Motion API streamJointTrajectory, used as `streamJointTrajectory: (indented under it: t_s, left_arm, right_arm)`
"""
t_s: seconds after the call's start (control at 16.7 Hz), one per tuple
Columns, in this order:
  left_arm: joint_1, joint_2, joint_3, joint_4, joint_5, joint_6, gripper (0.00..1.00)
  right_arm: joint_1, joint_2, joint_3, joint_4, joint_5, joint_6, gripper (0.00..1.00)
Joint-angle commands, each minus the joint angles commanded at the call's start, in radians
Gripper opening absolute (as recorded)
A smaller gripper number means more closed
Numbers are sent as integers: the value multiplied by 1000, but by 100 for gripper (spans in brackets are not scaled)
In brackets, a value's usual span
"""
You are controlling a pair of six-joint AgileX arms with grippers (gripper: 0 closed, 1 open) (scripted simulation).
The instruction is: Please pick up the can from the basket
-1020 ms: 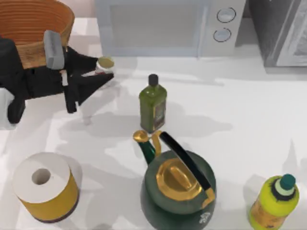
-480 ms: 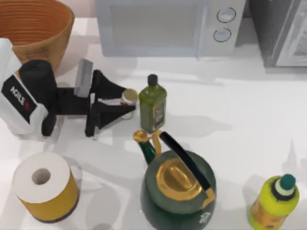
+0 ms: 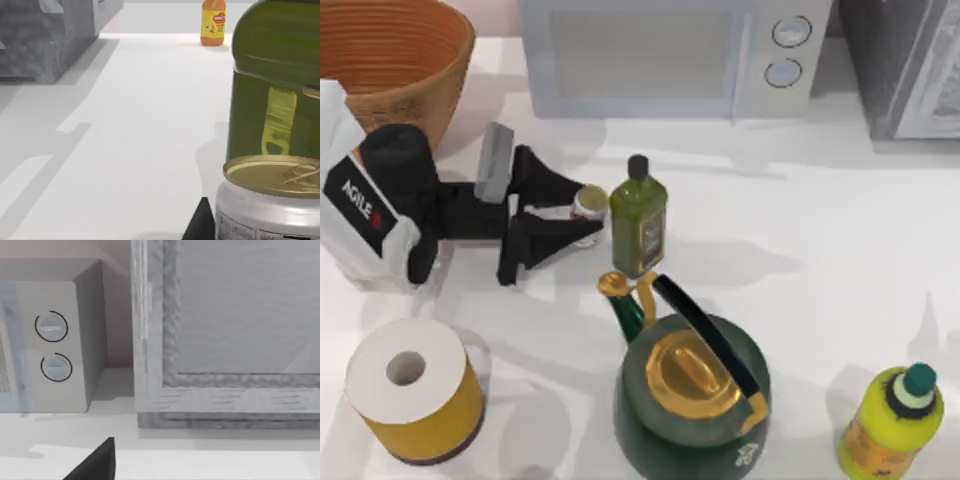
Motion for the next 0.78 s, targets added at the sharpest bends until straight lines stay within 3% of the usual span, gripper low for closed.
streamJointTrajectory:
  t_s: [0.48,0.78]
  left_arm:
    - [0,0,0,0,0,0,98]
    - [0,0,0,0,0,0,100]
  right_arm:
    - [0,0,0,0,0,0,100]
    - [0,0,0,0,0,0,100]
